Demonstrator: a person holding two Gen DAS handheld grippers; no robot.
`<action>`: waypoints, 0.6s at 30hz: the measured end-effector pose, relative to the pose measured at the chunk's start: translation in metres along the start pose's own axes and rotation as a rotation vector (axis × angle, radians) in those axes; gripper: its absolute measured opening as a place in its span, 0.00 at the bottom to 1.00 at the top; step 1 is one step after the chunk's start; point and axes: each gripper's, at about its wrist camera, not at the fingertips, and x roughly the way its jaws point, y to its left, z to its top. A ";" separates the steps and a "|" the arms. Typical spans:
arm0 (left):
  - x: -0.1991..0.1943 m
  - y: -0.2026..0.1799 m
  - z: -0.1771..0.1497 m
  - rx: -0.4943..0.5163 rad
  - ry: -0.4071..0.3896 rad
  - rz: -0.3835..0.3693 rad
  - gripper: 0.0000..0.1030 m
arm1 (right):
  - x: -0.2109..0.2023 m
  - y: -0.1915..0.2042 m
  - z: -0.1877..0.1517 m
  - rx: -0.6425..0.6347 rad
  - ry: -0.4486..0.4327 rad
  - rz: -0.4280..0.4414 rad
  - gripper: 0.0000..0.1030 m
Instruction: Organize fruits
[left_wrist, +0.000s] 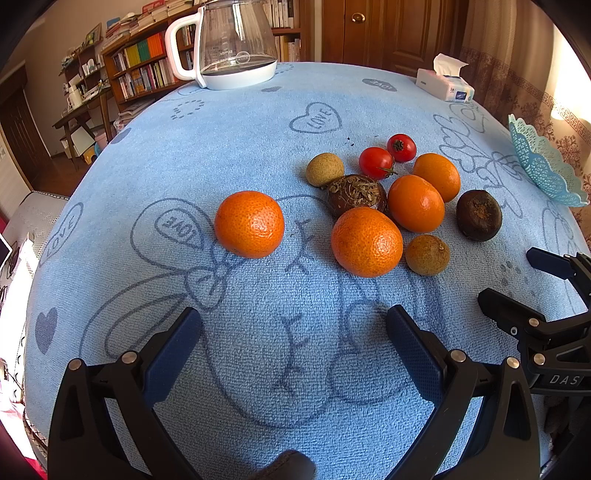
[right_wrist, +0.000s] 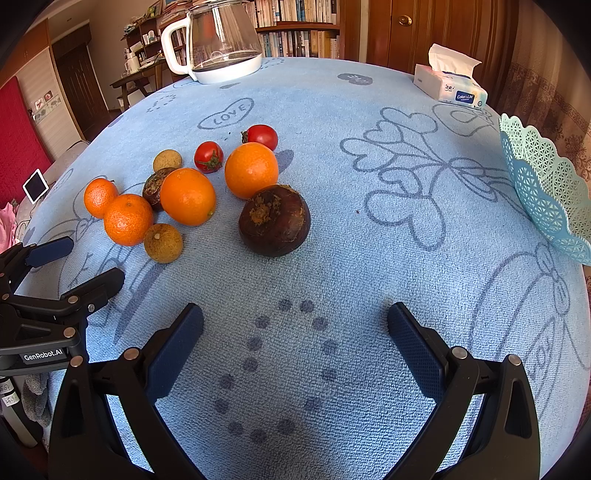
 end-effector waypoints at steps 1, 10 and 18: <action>0.000 0.000 0.000 0.000 0.000 0.000 0.95 | 0.000 0.000 0.000 0.000 0.000 0.000 0.98; 0.000 0.000 0.000 0.000 0.000 0.000 0.95 | 0.000 -0.001 0.000 0.001 0.000 0.005 0.98; 0.000 0.000 0.000 0.000 0.000 0.000 0.95 | 0.000 0.000 0.000 0.001 0.001 0.004 0.98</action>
